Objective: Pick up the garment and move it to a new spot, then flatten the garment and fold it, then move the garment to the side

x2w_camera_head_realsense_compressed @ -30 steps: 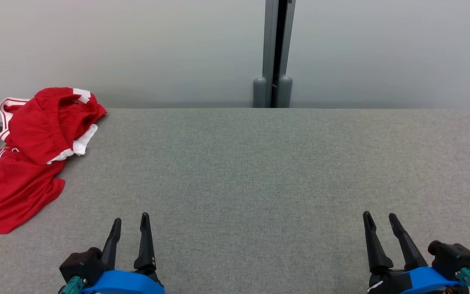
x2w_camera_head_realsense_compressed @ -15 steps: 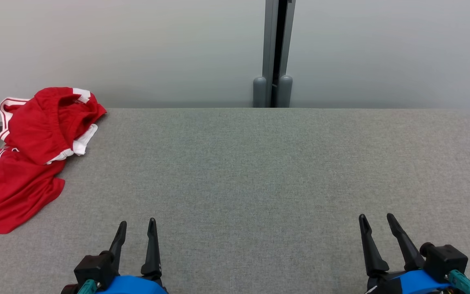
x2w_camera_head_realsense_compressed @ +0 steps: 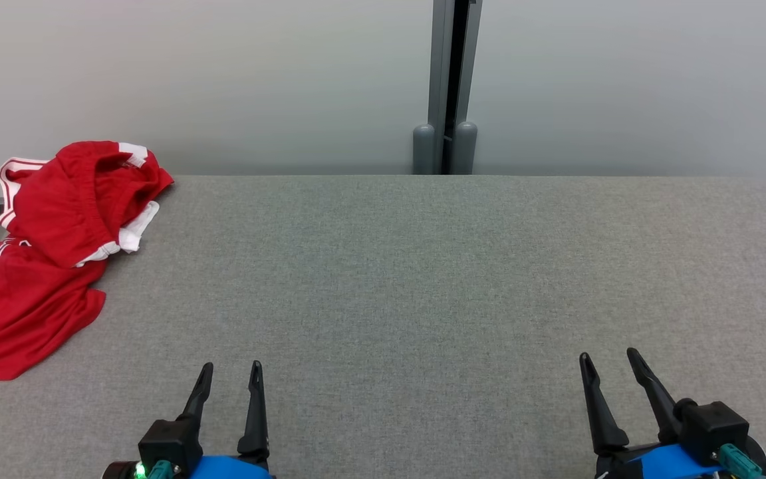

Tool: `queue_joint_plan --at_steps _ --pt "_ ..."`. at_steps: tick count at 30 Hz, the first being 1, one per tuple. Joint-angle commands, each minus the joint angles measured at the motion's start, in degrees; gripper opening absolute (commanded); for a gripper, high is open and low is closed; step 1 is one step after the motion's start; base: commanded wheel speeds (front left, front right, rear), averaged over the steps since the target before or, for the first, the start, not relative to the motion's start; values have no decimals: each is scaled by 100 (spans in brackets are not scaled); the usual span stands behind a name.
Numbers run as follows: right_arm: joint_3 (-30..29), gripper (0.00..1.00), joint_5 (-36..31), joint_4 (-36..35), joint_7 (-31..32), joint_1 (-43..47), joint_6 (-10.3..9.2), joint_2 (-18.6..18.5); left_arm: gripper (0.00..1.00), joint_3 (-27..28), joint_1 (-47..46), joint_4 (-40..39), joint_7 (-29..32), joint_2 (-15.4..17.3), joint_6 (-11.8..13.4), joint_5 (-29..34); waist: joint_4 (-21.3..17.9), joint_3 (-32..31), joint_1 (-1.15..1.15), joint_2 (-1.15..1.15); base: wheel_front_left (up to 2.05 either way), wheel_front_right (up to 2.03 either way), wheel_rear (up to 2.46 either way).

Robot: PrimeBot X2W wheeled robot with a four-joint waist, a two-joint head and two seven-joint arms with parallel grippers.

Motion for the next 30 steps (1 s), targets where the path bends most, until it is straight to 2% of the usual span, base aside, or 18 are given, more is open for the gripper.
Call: queue_joint_plan --at_steps 1,8,30 --pt "15 100 -151 -4 -67 27 2 -43 100 -43 -38 13 -54 18 11 134 1 -2 0 0 0 0 0" --pt "29 100 -415 8 -134 44 2 -44 100 -62 -44 85 -128 19 -2 351 1 0 0 0 0 0 0" --pt "26 100 -411 47 -132 29 2 -44 100 -65 -71 197 -126 18 -6 241 7 4 0 0 0 0 0"
